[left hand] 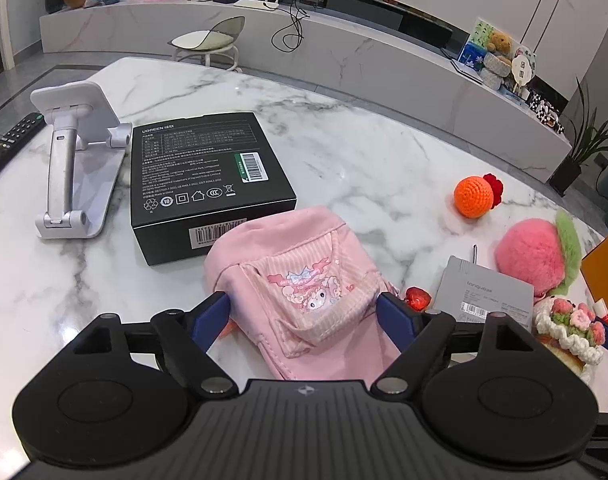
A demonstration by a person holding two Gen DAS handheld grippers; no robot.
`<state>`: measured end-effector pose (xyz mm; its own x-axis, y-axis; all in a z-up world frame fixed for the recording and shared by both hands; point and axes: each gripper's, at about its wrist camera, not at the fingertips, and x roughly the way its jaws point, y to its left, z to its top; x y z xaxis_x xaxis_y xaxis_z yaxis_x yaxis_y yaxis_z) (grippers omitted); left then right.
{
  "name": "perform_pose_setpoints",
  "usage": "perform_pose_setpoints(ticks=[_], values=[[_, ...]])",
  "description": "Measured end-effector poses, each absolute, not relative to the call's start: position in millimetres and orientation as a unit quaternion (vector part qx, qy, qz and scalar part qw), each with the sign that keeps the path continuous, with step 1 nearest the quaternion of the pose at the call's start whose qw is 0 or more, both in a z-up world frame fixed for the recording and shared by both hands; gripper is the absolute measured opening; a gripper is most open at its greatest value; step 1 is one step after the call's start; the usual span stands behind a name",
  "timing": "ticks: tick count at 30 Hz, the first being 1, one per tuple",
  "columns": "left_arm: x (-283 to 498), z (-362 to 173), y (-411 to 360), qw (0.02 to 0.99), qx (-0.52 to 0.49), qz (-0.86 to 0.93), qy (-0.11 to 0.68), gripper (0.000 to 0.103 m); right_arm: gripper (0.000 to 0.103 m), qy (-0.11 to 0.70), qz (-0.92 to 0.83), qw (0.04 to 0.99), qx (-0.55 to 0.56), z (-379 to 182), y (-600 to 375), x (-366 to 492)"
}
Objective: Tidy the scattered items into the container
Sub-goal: 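Close left gripper on the pink backpack while right gripper grasps the crochet cake plush, then lift the backpack with left tool while right tool lifts the crochet plush toward the orange box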
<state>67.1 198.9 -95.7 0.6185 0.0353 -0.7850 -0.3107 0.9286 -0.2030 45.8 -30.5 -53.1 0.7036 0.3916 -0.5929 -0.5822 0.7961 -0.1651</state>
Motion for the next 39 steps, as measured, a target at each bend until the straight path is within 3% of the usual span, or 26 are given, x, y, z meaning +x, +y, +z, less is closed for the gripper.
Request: perform_pose_setpoints(ticks=[10, 16, 17, 27, 39], values=[[67.9, -99.2, 200.5, 0.882, -0.178, 0.096, 0.426, 0.095, 0.086, 0.247, 0.26, 0.898, -0.255, -66.9, -19.7, 36.8], [67.7, -99.2, 199.4, 0.881, -0.181, 0.097, 0.426, 0.092, 0.075, 0.223, 0.262, 0.889, -0.302, -68.3, -16.0, 30.0], [67.5, -98.6, 199.0, 0.881, -0.182, 0.098, 0.426, 0.09, 0.07, 0.223, 0.262, 0.888, -0.304, -67.1, -15.7, 29.8], [60.8, -90.6, 197.9, 0.882, -0.192, 0.091, 0.421, 0.064, 0.065, 0.234, 0.264, 0.89, -0.289, -59.4, -17.7, 34.5], [47.6, -62.9, 188.6, 0.889, -0.207, 0.072, 0.403, 0.054, 0.065, 0.231, 0.259, 0.902, -0.256, -41.1, -24.1, 37.4]])
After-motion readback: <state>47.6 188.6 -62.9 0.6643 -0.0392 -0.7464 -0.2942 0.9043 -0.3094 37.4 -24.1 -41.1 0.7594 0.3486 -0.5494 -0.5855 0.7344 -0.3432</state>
